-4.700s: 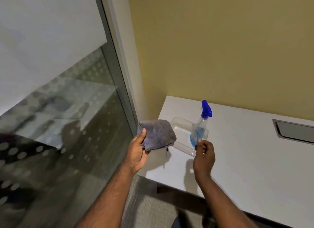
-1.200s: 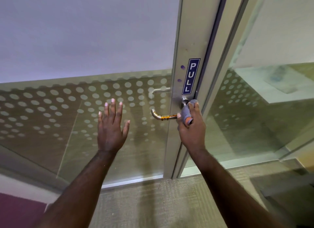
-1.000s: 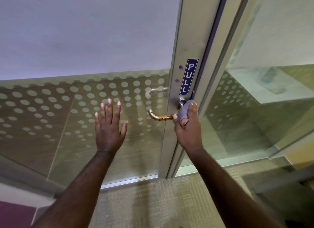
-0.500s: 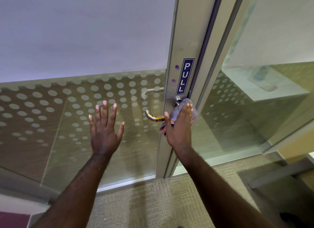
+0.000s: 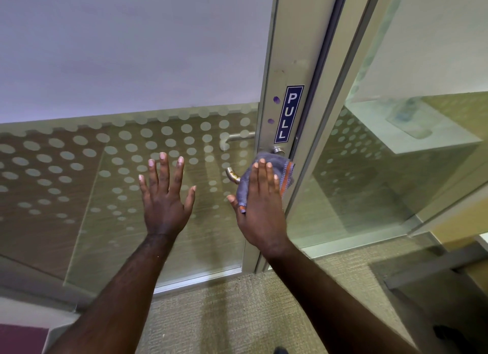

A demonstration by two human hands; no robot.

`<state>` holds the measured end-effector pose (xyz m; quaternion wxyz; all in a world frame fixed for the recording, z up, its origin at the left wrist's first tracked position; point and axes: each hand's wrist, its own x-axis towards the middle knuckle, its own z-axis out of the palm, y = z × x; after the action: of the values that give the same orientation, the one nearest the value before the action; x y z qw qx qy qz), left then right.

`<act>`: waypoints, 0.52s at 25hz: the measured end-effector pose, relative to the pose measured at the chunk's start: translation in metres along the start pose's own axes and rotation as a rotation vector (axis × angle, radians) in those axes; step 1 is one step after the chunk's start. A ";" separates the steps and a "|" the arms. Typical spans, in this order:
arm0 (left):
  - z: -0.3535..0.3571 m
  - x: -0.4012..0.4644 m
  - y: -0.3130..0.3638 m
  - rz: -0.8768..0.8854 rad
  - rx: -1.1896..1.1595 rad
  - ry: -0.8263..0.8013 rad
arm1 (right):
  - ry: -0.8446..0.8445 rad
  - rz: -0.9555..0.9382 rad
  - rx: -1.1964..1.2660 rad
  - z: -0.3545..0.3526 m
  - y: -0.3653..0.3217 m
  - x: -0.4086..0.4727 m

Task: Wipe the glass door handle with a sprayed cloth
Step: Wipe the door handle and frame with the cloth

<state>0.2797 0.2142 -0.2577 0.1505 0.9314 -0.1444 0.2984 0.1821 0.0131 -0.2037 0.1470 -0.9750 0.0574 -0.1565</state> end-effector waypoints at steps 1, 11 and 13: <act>0.001 0.000 0.000 0.005 0.010 0.007 | -0.006 -0.015 -0.001 0.001 -0.003 0.000; 0.014 0.004 0.009 -0.030 0.054 0.060 | -0.044 -0.201 -0.162 0.002 0.002 0.010; 0.016 0.005 0.011 -0.044 0.062 0.051 | -0.039 -0.244 -0.195 -0.002 0.017 0.014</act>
<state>0.2877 0.1976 -0.2647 0.1319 0.9306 -0.1108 0.3230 0.1938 -0.0057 -0.2033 0.0325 -0.9873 -0.0493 -0.1477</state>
